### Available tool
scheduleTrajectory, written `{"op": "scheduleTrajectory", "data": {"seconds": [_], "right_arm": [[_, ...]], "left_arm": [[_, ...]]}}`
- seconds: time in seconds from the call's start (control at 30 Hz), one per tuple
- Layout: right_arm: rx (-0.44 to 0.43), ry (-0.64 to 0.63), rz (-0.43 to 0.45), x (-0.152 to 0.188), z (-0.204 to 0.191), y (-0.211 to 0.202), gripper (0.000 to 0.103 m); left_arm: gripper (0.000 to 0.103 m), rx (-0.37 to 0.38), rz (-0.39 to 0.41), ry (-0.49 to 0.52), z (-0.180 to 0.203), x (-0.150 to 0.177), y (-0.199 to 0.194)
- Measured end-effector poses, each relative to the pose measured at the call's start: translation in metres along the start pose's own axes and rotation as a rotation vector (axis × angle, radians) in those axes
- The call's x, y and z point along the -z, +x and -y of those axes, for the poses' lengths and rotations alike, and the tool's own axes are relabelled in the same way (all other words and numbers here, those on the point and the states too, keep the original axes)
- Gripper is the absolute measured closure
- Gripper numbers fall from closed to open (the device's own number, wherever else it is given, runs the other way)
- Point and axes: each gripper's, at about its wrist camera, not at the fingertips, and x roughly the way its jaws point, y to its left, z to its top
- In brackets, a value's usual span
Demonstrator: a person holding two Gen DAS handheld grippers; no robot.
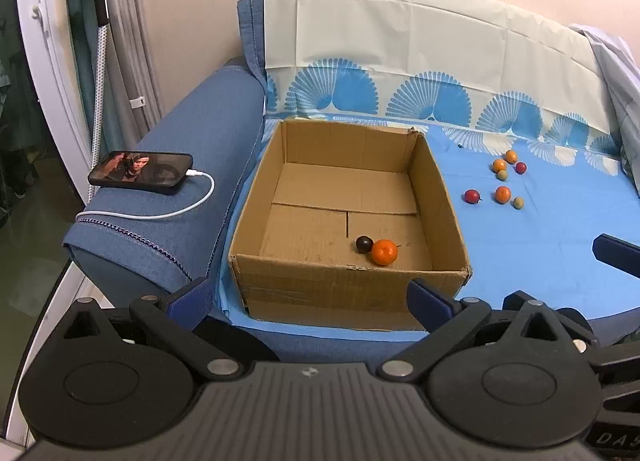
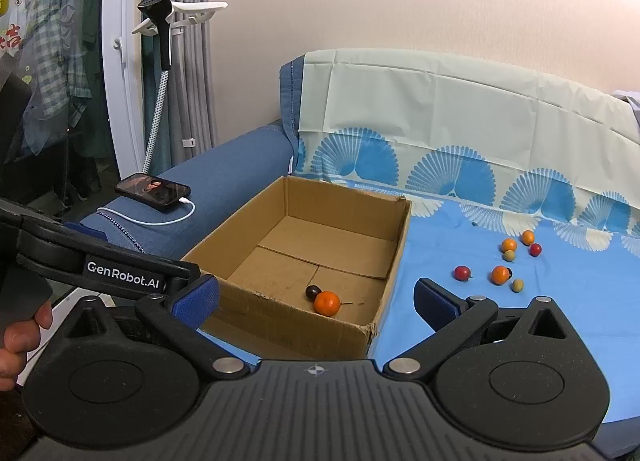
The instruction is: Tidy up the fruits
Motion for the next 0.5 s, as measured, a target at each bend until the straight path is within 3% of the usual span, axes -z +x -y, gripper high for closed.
{"op": "scheduleTrajectory", "data": {"seconds": [0.5], "right_arm": [[0.006,0.020,-0.024,0.002,0.003,0.008,0.001]], "left_arm": [[0.000,-0.002,-0.023,0.015,0.001,-0.001,0.010]]}}
